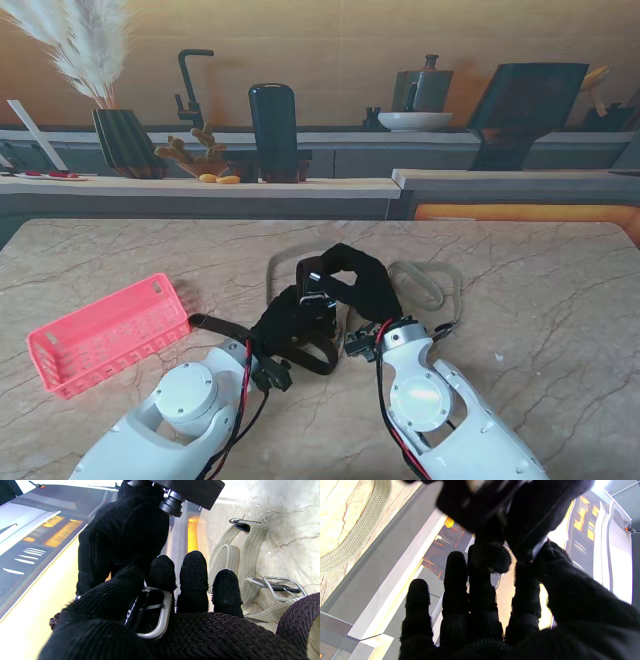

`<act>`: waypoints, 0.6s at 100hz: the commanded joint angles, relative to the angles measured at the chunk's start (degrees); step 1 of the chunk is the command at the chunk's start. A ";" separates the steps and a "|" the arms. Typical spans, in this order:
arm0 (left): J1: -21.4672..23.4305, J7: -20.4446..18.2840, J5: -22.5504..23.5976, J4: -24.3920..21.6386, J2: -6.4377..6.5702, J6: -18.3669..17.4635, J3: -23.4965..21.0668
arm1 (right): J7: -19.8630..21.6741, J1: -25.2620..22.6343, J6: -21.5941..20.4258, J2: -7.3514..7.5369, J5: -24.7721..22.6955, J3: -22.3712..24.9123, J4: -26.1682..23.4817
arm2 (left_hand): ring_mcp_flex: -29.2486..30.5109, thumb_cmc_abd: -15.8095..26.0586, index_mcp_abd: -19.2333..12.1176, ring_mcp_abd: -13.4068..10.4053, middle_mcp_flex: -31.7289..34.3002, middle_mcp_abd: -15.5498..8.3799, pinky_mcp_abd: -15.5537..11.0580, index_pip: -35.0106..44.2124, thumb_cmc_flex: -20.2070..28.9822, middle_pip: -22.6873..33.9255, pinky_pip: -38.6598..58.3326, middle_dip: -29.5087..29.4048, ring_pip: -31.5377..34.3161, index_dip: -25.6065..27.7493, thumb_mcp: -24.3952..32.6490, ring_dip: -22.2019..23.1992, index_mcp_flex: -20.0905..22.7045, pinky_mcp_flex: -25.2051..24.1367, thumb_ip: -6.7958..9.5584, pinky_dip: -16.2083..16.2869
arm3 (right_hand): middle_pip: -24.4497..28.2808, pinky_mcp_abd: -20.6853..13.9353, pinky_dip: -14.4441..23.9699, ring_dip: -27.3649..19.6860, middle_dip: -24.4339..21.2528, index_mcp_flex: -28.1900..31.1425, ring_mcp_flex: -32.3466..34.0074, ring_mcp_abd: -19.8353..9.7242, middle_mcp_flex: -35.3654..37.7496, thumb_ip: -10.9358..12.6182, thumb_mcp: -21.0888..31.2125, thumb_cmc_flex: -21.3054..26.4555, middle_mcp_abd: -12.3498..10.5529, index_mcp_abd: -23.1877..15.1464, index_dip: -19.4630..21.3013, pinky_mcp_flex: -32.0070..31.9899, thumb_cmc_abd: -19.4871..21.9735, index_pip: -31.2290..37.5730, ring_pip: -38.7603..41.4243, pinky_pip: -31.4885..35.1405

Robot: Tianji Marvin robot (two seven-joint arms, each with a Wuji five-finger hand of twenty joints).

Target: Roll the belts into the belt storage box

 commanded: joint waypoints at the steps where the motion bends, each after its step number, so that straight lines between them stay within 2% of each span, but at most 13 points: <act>1: -0.03 -0.04 -0.50 0.04 -0.08 -0.47 0.12 | 1.01 -0.70 -0.17 0.59 -0.54 0.45 -0.67 | 3.26 -2.53 -1.68 -0.93 3.84 -1.65 1.42 3.09 -3.01 7.65 3.95 3.70 4.78 2.68 7.98 2.76 2.08 1.84 2.65 2.14 | 0.89 0.25 -0.90 0.13 0.61 -0.29 -1.51 -0.73 -1.94 2.44 3.04 3.00 1.70 -2.16 1.01 -0.87 2.85 0.75 0.43 0.89; 8: -0.11 -0.92 -1.00 0.15 0.06 -0.53 -0.03 | 2.79 -1.17 0.12 1.29 -1.53 1.37 -1.44 | 4.25 -2.97 -1.57 -1.60 4.75 -1.97 1.28 4.04 -5.48 11.21 5.20 6.55 8.20 4.70 11.99 4.53 2.02 2.37 4.33 2.89 | 0.21 0.73 -0.47 0.22 0.83 -2.22 -1.98 0.24 -3.24 3.15 3.20 -0.85 2.61 0.11 1.29 -0.85 0.78 -1.19 -0.27 0.37; 14: -0.24 -2.02 -1.11 0.29 0.29 -0.62 -0.21 | 4.93 -1.75 0.70 2.06 -2.51 2.42 -2.36 | 4.47 -2.49 -1.62 -2.01 4.82 -2.44 1.10 4.24 -6.05 12.26 5.33 7.55 9.24 5.45 12.82 5.16 1.59 2.44 5.13 3.04 | -0.74 1.10 -0.06 0.27 0.99 -4.91 -2.42 0.81 -4.75 3.55 3.18 -4.76 3.16 2.14 1.56 -0.84 -0.68 -3.11 -1.14 -0.26; 21: -0.41 -3.30 -0.93 0.51 0.62 -0.93 -0.33 | 8.27 -2.71 1.67 3.13 -3.58 3.95 -3.83 | 3.82 -1.61 -1.80 -2.42 4.16 -2.83 0.48 4.13 -6.34 12.64 4.73 8.45 9.56 6.19 12.55 5.75 0.72 1.86 6.31 2.96 | -2.46 0.75 1.51 0.71 1.42 -5.66 -2.93 0.96 -7.28 5.08 4.73 -10.72 2.63 5.11 5.88 -0.73 -0.75 -10.44 -2.96 -1.94; 26: -0.39 -3.20 -0.52 0.52 0.68 -1.31 -0.29 | 10.09 -3.32 1.70 3.81 -4.65 5.05 -4.55 | 3.90 -1.75 -1.75 -2.26 4.35 -2.85 0.45 4.14 -6.51 12.82 4.57 8.92 9.81 6.41 12.45 6.20 0.88 1.85 7.21 3.02 | -3.28 0.73 2.55 0.98 1.53 -5.90 -3.19 1.07 -8.74 8.17 5.26 -14.17 2.62 6.65 9.59 -0.62 0.11 -14.56 -4.07 -3.14; 27: -0.40 -3.21 -0.44 0.53 0.70 -1.39 -0.28 | 10.36 -3.44 1.67 3.92 -4.91 5.27 -4.67 | 3.91 -1.74 -1.75 -2.27 4.37 -2.85 0.48 4.14 -6.51 12.82 4.57 8.94 9.81 6.41 12.47 6.22 0.91 1.85 7.26 3.02 | -3.42 0.76 3.20 1.18 1.65 -5.73 -3.18 1.09 -8.86 9.08 5.04 -14.63 2.67 6.90 12.14 -0.51 0.30 -15.98 -4.22 -3.62; 29: -0.43 -3.34 -0.31 0.57 0.74 -1.49 -0.28 | 10.81 -3.66 1.58 4.12 -5.39 5.68 -4.90 | 3.93 -1.59 -1.80 -2.21 4.36 -2.85 0.53 4.10 -6.53 12.81 4.49 8.99 9.82 6.41 12.50 6.27 0.87 1.74 7.35 3.02 | -3.56 0.86 3.69 1.32 1.73 -5.77 -3.20 1.20 -9.03 9.71 4.77 -15.29 2.69 7.24 14.04 -0.37 0.47 -17.16 -4.36 -3.98; 48: -0.72 -4.33 0.21 1.04 1.01 -1.93 -0.35 | 12.49 -6.02 -0.54 5.13 -8.30 9.42 -6.61 | 3.68 -1.75 -1.78 -1.62 4.56 -2.43 0.66 3.93 -6.99 13.24 4.10 10.42 10.66 6.86 12.66 7.83 1.00 0.97 8.65 3.51 | -4.35 0.88 4.17 1.51 1.72 -6.66 -2.07 0.88 -9.03 9.83 2.36 -16.11 2.20 7.98 14.96 0.48 0.08 -19.28 -5.31 -5.72; 54: -0.93 -4.60 0.81 1.32 1.15 -2.27 -0.27 | 13.43 -6.62 -1.15 5.44 -8.66 10.52 -7.01 | 3.58 -1.83 -1.79 -1.20 4.67 -2.24 0.49 3.86 -7.16 13.41 4.54 10.71 11.15 6.84 12.94 8.25 1.18 0.59 8.74 3.92 | -5.33 0.48 4.62 1.48 1.52 -10.64 -2.24 0.35 -10.22 9.69 0.94 -15.61 1.62 9.55 14.38 0.88 -0.67 -21.95 -6.19 -6.24; 60: -1.13 -4.60 1.75 1.57 1.26 -2.82 -0.06 | 16.30 -7.19 -1.68 5.98 -7.89 11.74 -7.60 | 3.74 -2.30 -1.78 -0.74 5.06 -2.20 0.50 3.85 -7.59 13.54 5.34 10.95 11.75 6.81 13.62 8.61 1.66 0.43 9.01 4.53 | -7.41 -0.45 5.36 0.99 0.81 -17.53 -3.58 0.11 -13.22 9.60 -2.04 -15.01 1.57 10.86 12.67 1.01 -1.22 -26.78 -8.24 -7.13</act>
